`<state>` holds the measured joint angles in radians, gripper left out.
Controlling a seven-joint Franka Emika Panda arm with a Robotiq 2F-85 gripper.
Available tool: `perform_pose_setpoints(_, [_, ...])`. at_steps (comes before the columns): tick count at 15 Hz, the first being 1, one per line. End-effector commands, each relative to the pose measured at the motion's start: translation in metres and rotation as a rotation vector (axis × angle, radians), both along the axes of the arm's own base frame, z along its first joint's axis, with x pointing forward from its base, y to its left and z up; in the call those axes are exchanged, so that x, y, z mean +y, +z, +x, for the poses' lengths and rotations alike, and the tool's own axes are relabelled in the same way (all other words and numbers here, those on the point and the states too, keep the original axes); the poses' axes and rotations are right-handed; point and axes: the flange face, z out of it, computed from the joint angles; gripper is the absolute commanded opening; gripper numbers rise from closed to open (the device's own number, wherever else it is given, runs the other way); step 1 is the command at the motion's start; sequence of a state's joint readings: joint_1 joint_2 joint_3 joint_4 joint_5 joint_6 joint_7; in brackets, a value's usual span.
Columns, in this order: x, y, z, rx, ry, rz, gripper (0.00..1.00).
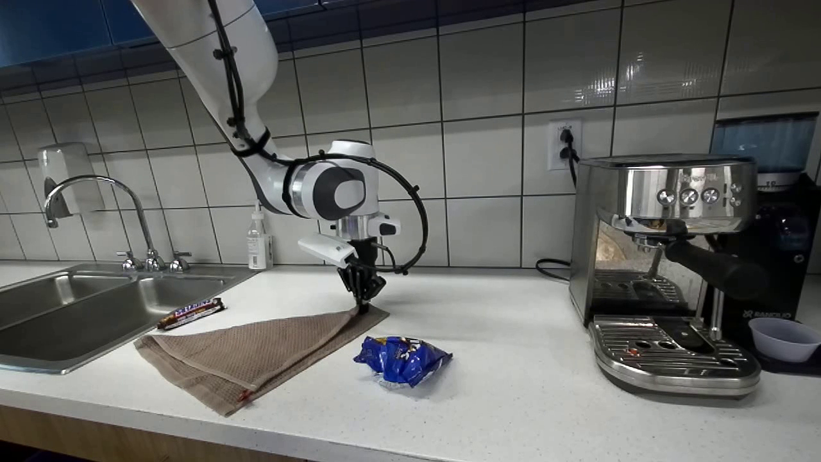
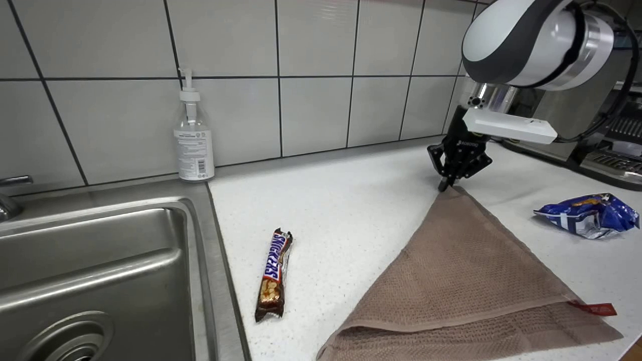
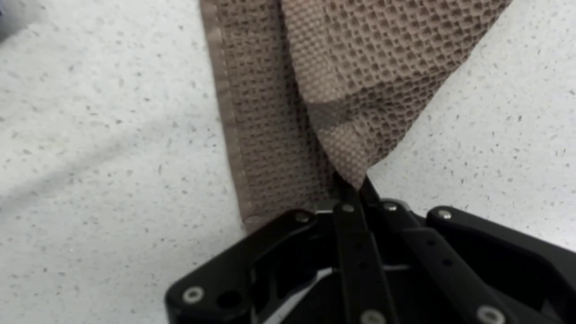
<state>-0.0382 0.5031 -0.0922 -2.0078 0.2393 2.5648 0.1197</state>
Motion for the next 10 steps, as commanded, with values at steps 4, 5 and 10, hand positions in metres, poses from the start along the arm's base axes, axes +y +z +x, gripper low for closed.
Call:
perform_pose_setpoints(4, [0.009, 0.021, -0.012, -0.024, -0.01, -0.007, 0.01])
perform_pose_setpoints(5, [0.01, 0.023, -0.014, -0.029, -0.01, -0.008, 0.01])
perform_pose_setpoints(10, [0.015, 0.037, -0.031, -0.057, -0.006, -0.013, 0.01])
